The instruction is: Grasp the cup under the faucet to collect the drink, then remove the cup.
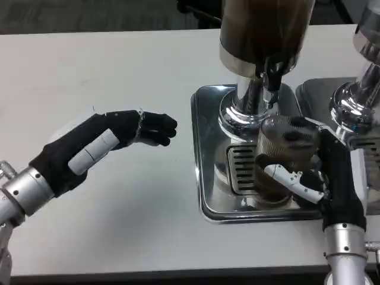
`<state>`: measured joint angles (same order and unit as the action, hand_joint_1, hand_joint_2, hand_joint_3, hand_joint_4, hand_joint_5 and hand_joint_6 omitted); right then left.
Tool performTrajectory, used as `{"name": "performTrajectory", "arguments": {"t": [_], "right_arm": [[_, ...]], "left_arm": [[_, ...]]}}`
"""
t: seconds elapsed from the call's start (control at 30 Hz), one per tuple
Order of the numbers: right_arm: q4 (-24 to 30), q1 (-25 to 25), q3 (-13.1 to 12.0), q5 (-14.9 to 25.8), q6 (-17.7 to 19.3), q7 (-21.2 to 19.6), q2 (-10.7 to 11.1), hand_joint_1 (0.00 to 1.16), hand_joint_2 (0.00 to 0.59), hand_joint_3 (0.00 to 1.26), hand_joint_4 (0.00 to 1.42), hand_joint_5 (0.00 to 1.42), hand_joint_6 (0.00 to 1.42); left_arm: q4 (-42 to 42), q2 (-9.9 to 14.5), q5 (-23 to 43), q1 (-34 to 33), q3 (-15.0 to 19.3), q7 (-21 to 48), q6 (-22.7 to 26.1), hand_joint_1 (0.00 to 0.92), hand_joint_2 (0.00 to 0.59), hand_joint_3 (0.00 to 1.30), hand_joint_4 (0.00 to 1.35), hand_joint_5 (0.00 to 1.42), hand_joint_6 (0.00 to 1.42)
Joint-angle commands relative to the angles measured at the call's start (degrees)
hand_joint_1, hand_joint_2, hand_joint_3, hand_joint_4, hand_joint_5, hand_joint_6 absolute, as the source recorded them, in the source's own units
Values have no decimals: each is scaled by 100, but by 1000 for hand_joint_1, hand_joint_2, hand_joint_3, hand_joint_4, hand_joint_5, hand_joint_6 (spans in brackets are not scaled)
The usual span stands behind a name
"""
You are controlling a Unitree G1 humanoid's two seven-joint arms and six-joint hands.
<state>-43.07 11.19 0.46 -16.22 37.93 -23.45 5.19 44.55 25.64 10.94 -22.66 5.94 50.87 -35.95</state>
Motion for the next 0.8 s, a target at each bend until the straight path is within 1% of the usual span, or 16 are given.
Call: {"name": "performTrajectory", "arguments": {"t": [0.03,0.8], "right_arm": [[151,-72,-70,49,-2,-44,49,987,134,555,714,957,1371],[564,-399,-257,4,99,-194,52,987,134,574,732,974,1388]], "left_arm": [[78,-25,-25,-92,-11,-49,-98,0,74,411,357,365,315],[345,-51,-68,-301,-21,-50,-210,0,74,411,357,365,316]]}}
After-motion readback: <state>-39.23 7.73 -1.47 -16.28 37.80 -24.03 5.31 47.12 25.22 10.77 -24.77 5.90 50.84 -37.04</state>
